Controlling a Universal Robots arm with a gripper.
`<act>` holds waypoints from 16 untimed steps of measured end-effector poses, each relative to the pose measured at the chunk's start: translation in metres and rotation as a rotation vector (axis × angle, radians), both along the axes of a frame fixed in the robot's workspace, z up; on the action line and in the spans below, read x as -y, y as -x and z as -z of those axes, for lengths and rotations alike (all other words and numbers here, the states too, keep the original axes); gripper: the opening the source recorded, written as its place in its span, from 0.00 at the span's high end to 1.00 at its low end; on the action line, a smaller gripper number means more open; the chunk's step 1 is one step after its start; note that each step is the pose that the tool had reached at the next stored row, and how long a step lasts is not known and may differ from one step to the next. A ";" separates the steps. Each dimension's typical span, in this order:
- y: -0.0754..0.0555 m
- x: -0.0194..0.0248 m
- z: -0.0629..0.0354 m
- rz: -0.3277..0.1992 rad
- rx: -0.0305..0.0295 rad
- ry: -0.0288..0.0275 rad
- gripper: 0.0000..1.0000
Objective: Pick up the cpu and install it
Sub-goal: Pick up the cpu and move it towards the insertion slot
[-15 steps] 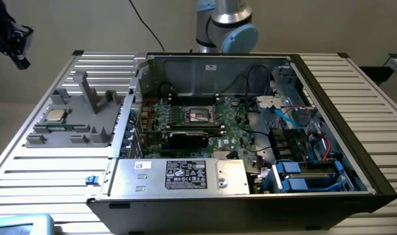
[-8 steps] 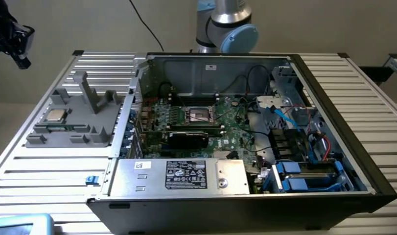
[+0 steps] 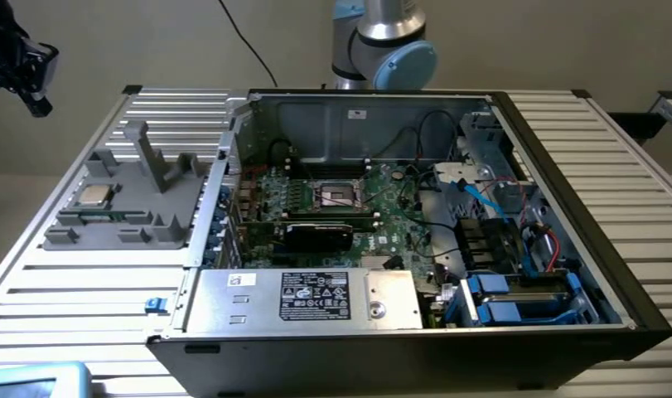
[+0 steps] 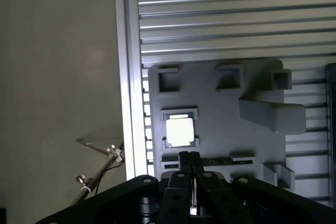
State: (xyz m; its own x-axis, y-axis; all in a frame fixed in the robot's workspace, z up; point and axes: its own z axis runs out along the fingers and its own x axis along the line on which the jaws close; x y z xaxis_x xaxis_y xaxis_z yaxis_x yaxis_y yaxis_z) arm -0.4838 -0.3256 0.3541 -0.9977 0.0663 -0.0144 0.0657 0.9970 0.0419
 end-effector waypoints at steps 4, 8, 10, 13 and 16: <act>0.000 0.0000 0.0000 0.000 0.0000 0.0000 0.87; 0.000 0.0000 0.0000 0.000 0.0000 0.0000 0.69; 0.000 0.0000 0.0000 0.000 0.0000 0.0000 0.57; 0.000 0.0000 0.0000 0.000 0.0000 0.0000 0.51; 0.000 0.0000 0.0014 0.000 0.0003 -0.0001 0.40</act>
